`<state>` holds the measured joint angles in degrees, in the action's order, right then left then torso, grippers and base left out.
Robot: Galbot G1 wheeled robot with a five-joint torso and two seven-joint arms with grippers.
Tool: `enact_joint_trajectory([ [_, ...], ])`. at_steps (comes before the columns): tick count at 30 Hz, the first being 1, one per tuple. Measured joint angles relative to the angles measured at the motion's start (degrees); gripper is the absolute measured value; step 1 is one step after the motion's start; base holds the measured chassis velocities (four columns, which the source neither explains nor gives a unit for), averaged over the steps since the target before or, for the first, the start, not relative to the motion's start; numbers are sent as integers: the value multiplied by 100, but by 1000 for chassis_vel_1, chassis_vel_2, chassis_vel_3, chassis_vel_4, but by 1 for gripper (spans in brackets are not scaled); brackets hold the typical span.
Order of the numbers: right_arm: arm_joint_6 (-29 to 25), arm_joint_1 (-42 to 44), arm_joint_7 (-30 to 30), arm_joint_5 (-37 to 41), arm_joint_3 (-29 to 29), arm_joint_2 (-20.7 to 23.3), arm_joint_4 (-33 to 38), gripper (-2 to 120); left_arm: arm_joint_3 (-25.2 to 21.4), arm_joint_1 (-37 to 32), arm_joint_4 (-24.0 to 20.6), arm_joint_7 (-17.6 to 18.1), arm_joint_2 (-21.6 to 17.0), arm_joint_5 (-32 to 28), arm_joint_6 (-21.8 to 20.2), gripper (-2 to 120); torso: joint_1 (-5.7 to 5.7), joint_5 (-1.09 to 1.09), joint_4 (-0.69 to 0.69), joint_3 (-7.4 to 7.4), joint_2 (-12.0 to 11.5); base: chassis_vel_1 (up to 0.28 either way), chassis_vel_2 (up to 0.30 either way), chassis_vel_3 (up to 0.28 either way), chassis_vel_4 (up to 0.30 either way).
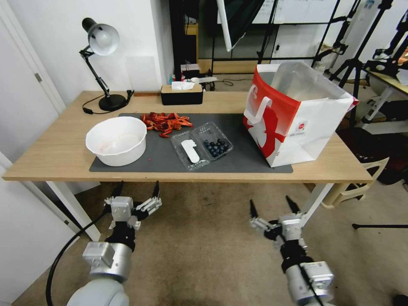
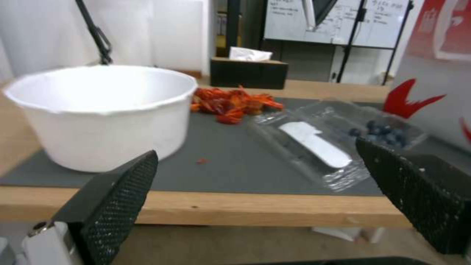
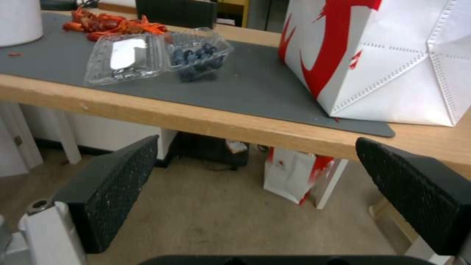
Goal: Close the takeout container lid, then place the container into the takeout bag.
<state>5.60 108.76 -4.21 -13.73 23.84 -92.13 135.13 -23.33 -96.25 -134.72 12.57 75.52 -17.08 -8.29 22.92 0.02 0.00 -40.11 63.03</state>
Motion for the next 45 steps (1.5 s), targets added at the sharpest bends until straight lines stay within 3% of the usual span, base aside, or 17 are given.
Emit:
enact_joint_trajectory([
  [3,8,6,-4,-16,-7,1,3,100,295,250,-112,455,-373,-616,-305,100,0,-2,0,0,0,0,0,0,0],
  [8,12,16,-11,-26,-8,0,10,100,634,528,-186,892,-817,-1362,-642,100,0,-2,2,0,0,0,0,0,0],
  [34,-7,-87,-2,347,254,-17,-31,100,605,295,28,680,-793,-1265,-555,100,0,-2,0,0,0,0,0,0,0],
  [45,353,-856,-118,1749,366,4,-355,100,525,223,87,645,-767,-1173,-453,100,0,-2,0,0,0,0,0,0,0],
])
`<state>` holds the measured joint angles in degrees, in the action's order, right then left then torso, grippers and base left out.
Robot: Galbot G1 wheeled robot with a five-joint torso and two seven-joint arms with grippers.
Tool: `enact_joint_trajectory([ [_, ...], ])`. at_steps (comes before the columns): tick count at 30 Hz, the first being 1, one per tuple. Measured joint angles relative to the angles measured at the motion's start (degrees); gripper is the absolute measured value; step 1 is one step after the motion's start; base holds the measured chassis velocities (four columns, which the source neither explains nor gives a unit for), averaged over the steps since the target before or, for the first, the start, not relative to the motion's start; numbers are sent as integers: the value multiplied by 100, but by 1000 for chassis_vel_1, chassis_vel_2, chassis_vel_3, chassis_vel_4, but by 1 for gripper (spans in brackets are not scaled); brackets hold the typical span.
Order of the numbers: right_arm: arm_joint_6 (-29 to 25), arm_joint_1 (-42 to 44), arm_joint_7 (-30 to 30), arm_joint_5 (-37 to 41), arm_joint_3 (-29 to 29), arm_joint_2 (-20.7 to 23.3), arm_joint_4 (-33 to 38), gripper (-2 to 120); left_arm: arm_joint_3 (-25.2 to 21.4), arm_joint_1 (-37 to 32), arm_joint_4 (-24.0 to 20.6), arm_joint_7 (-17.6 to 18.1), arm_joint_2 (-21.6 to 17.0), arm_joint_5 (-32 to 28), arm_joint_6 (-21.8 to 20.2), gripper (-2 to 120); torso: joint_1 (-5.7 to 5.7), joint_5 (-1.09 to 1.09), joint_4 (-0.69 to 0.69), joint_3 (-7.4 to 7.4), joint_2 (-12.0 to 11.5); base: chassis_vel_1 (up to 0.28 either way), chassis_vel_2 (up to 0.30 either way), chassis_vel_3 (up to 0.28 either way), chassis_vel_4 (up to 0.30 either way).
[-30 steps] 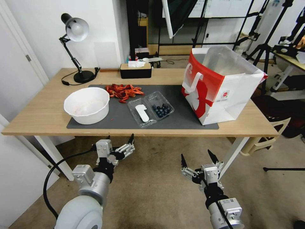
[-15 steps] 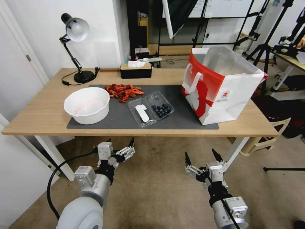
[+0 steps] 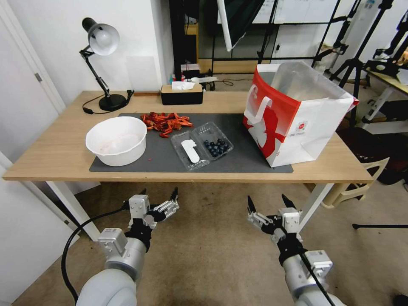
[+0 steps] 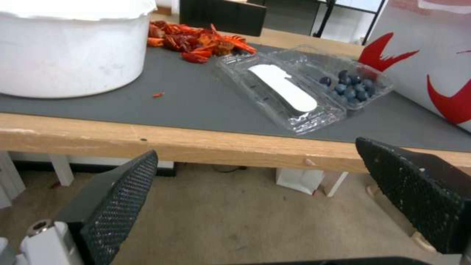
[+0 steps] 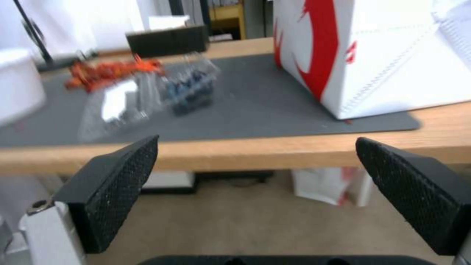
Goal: Close the takeout container lid, then place the container into the takeout bag.
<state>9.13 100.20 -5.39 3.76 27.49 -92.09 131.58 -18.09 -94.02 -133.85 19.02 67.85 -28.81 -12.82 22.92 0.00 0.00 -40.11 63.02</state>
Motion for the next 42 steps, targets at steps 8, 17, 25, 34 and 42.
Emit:
enact_joint_trajectory([
  [8,190,-605,43,1308,-79,386,-367,100,-46,-53,58,-17,69,63,23,100,0,0,0,0,0,0,0,0,0],
  [17,434,-1527,365,2843,-363,666,-827,100,-180,-100,121,-34,103,88,71,100,0,0,1,0,0,0,0,0,0],
  [25,920,-2876,1442,4479,-1148,628,-1630,100,-350,-246,196,-62,202,149,158,100,0,1,0,0,0,0,0,0,0],
  [34,1615,-3712,2724,5313,-1361,466,-1890,100,-417,-292,203,-66,238,173,173,100,0,1,0,0,0,0,0,0,0],
  [42,1970,-4035,3272,5841,-1418,414,-2097,100,-439,-313,220,-72,254,179,203,100,0,0,0,0,0,0,0,0,0],
])
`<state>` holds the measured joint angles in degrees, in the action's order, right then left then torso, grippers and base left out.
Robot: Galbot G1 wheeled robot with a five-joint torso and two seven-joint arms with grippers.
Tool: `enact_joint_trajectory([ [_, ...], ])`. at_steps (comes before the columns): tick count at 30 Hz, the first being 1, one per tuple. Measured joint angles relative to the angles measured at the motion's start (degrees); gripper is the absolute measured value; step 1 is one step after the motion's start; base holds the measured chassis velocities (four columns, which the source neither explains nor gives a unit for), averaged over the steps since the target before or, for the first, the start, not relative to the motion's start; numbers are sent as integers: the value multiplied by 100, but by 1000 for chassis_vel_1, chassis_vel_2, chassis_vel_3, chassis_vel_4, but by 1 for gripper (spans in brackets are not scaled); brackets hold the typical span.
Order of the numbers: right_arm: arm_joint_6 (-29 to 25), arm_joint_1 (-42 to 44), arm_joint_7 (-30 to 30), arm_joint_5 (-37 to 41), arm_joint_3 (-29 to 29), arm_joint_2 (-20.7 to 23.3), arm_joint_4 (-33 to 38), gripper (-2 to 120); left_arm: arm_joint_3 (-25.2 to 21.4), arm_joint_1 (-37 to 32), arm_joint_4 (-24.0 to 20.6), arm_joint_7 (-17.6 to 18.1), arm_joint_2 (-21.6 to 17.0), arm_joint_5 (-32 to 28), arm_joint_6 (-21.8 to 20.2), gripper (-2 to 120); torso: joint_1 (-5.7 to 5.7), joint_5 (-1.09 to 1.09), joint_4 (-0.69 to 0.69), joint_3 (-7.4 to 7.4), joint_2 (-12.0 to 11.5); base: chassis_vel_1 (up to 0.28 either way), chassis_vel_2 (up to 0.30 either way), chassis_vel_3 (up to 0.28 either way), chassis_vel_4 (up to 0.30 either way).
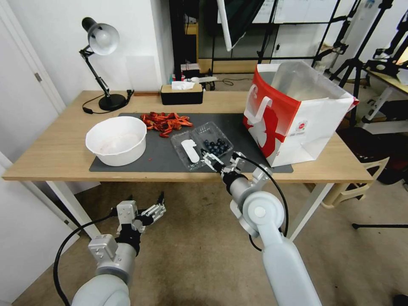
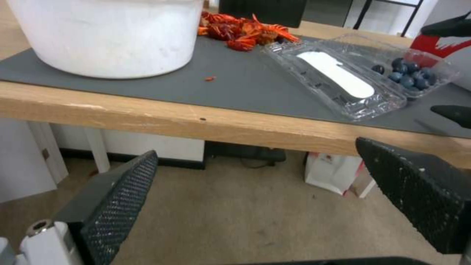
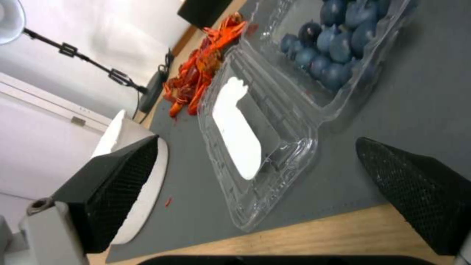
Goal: Close the takeout container lid, then place the container into the takeout bag.
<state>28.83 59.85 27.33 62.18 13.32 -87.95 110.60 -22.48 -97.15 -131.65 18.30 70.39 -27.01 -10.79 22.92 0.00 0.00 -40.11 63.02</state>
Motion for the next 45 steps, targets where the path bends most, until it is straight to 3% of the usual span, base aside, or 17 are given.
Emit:
enact_joint_trajectory([
  [28,261,-617,124,-39,-328,-141,-779,100,-62,6,58,-3,21,-35,68,100,-2,0,2,2,1,0,0,0,0],
  [45,274,-724,-26,-253,-510,-216,-892,100,-71,-28,64,-1,44,-37,110,100,1,-1,-2,-1,0,0,0,0,0],
])
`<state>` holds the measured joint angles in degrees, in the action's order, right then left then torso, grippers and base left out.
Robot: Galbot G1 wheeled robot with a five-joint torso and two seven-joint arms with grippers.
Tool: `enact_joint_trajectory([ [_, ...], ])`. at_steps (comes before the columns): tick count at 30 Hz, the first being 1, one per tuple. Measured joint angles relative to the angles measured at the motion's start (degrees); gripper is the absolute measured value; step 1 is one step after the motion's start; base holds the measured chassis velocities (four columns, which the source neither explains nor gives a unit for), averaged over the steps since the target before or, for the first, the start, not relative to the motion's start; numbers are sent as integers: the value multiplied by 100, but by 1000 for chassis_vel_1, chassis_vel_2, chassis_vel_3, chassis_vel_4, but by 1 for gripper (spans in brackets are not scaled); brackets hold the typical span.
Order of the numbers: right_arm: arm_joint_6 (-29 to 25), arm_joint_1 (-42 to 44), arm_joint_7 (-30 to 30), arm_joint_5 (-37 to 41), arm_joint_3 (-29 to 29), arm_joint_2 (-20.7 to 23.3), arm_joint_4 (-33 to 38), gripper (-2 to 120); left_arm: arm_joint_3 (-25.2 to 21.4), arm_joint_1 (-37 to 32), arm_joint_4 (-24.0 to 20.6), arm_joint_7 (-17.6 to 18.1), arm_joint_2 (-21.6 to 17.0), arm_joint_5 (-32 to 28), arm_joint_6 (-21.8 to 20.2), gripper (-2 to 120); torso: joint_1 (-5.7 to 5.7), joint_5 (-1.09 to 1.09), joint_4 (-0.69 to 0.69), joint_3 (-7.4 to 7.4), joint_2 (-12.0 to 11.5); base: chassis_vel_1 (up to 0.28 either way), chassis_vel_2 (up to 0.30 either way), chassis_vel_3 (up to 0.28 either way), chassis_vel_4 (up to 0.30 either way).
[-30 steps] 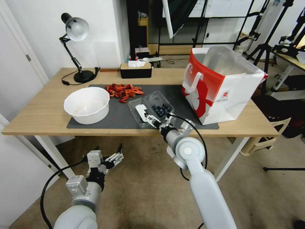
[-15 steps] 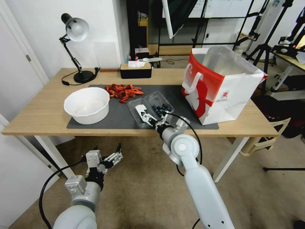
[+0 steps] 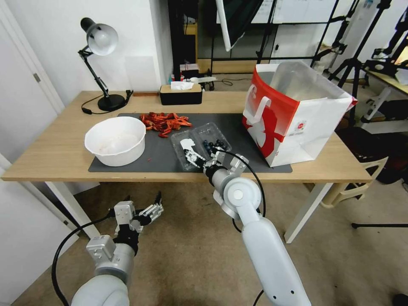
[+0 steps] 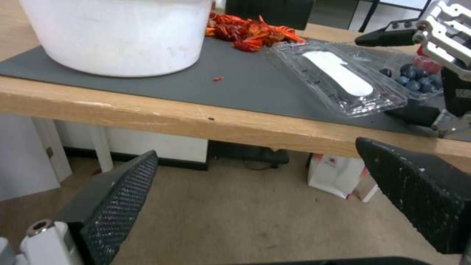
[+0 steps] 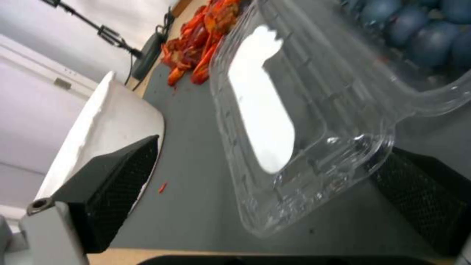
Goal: Close the takeout container lid, then place the container into the takeout bag.
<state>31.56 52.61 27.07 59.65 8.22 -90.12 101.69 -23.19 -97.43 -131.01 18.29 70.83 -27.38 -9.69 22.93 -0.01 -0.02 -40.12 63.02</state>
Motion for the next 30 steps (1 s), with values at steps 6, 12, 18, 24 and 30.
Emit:
enact_joint_trajectory([
  [6,-34,-51,-106,-100,-72,-36,-1,100,-3,-10,2,0,9,8,10,100,0,1,0,0,0,0,0,0,0],
  [12,-116,-112,-211,-231,-162,-101,-70,100,-7,-27,16,1,19,18,37,100,0,1,1,0,0,0,0,0,0],
  [18,-169,-160,-291,-338,-264,-192,-158,100,-27,-44,17,1,35,23,62,100,0,1,1,0,0,0,0,0,0],
  [24,-202,-221,-302,-405,-340,-201,-245,100,-31,-59,30,1,53,28,87,100,0,1,2,1,0,0,0,0,0],
  [30,-218,-236,-317,-462,-407,-201,-291,100,-34,-84,55,-2,70,34,132,100,-1,1,1,1,0,0,0,0,0],
])
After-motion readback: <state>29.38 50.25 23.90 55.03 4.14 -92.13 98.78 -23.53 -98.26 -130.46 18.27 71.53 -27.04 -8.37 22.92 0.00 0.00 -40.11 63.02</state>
